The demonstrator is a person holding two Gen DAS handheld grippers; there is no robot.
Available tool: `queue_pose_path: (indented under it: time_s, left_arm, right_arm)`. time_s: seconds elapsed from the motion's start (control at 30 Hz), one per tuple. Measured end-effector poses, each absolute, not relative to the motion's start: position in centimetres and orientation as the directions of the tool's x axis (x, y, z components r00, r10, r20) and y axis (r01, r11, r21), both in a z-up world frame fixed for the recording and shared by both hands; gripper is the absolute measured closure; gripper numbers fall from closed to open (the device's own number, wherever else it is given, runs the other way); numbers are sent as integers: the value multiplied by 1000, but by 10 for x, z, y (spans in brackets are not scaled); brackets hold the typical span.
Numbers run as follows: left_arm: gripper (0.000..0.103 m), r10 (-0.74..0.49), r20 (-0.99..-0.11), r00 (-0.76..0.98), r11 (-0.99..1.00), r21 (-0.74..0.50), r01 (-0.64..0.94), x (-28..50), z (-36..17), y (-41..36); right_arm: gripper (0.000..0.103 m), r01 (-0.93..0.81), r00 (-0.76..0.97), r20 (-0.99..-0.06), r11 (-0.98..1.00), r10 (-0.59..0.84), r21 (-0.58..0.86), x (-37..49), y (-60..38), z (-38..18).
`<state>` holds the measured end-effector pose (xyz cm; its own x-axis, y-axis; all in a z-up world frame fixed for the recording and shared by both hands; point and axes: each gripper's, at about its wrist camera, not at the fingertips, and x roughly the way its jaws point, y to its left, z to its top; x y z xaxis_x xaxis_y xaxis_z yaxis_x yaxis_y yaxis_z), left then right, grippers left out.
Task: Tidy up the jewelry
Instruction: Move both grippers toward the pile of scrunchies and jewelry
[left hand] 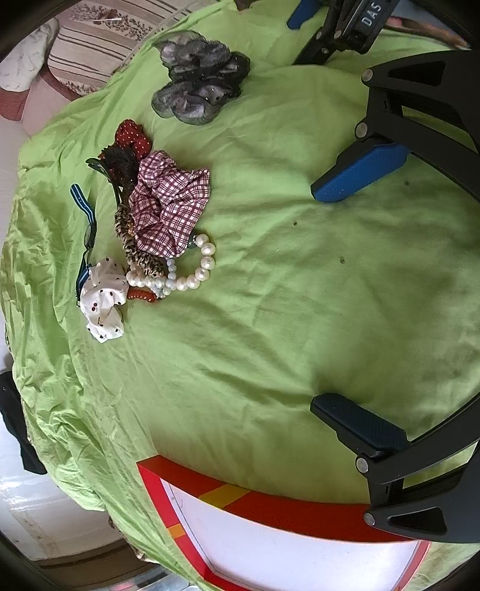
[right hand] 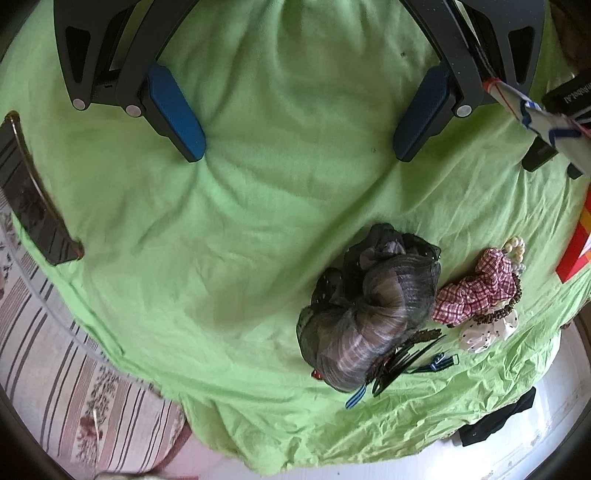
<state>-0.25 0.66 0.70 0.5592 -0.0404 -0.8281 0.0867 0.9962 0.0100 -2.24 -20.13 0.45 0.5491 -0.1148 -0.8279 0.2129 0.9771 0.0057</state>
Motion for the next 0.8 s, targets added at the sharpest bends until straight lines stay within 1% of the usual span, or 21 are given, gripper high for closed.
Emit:
queue_pose_path:
  time_s: [0.1, 0.17, 0.23, 0.4, 0.53, 0.63, 0.7, 0.8]
  left_arm:
    - [1, -20, -824, 566, 997, 23, 68, -7, 13, 18]
    - [15, -29, -828, 559, 997, 13, 70, -9, 15, 28]
    - [20, -27, -827, 562, 997, 18, 75, -15, 17, 36]
    - [20, -7, -826, 564, 1000, 2, 17, -28, 22, 65]
    - [20, 23, -826, 563, 1000, 21, -10, -38, 25, 80]
    - [20, 49, -812, 582, 999, 40, -28, -56, 41, 85]
    - [20, 40, -797, 603, 999, 34, -21, -66, 54, 86]
    - [20, 43, -759, 650, 999, 45, -13, -88, 80, 82]
  right_arm:
    - [0, 202, 544, -830, 979, -125, -15, -27, -197, 4]
    - [0, 203, 554, -821, 979, -140, -30, -29, -194, 6]
    - [0, 205, 562, -813, 978, -150, -38, -31, -193, 6]
    - [0, 214, 575, -803, 976, -158, -38, -35, -193, 8]
    - [0, 222, 585, -793, 974, -169, -44, -40, -192, 10]
    - [0, 221, 587, -789, 974, -180, -57, -41, -191, 12]
    - [1, 224, 593, -781, 972, -197, -75, -44, -189, 19]
    - [2, 229, 647, -732, 970, -216, -83, -64, -186, 39]
